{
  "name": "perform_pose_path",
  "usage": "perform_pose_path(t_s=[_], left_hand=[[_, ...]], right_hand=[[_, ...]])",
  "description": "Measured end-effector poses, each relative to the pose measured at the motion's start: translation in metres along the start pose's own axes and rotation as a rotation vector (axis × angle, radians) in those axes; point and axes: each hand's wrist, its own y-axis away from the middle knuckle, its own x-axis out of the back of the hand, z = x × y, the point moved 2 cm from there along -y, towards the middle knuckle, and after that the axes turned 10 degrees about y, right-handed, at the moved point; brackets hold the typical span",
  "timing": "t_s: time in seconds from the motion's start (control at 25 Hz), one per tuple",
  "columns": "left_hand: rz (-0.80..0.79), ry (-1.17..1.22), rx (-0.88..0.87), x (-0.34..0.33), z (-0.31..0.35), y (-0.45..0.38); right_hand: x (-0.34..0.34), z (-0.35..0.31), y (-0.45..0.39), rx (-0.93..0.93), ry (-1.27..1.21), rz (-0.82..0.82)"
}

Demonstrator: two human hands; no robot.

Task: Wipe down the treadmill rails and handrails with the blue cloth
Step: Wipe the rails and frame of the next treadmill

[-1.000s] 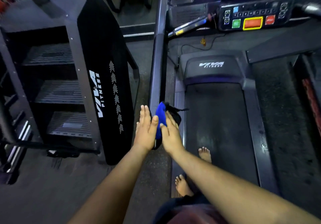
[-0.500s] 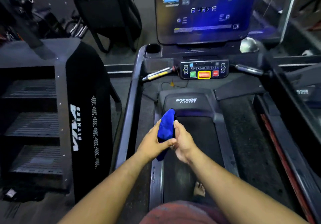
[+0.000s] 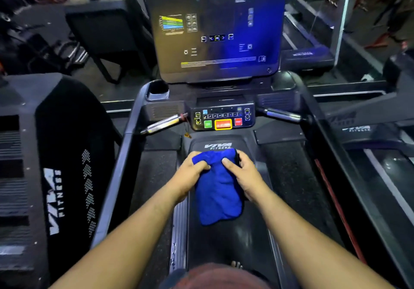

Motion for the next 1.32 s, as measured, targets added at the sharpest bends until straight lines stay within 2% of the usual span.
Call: perform_pose_path(t_s=[0.12,0.24,0.36,0.48,0.64,0.8,0.88,0.96,1.04,1.16,1.32], left_hand=[[-0.077,0.004,0.037,-0.020,-0.001,-0.041],[-0.113,-0.124,0.053,-0.035,-0.006,-0.084],[-0.125,-0.266,-0.073,-0.058,0.005,-0.134],[-0.185,-0.547,-0.226,-0.083,0.030,-0.199],[-0.230,-0.932,-0.405,-0.106,0.052,-0.242],[-0.288,-1.111,-0.583,-0.124,0.066,-0.298],[-0.290,-1.143,-0.594,-0.136,0.069,-0.319],[-0.264,-1.150,-0.500,-0.147,0.065,-0.341],[-0.251,-1.171,-0.381,-0.150,0.058,-0.362],[-0.294,-1.175,-0.265,-0.144,0.042,-0.375],[-0.436,-1.342,-0.285,-0.142,0.032,-0.379]], right_hand=[[0.032,-0.007,-0.017,0.046,-0.132,0.210],[0.060,-0.006,-0.035,0.057,-0.010,0.406],[0.089,-0.006,-0.058,0.053,0.173,0.607],[0.113,-0.014,-0.096,0.042,0.297,0.764],[0.137,-0.027,-0.128,0.013,0.538,0.805],[0.162,-0.050,-0.166,-0.062,0.728,0.875],[0.173,-0.059,-0.185,-0.070,0.803,0.910],[0.176,-0.060,-0.211,-0.016,0.950,0.961],[0.164,-0.047,-0.235,0.012,1.116,0.864],[0.140,0.001,-0.246,0.061,1.324,0.539],[0.171,-0.008,-0.288,0.102,1.465,0.410]])
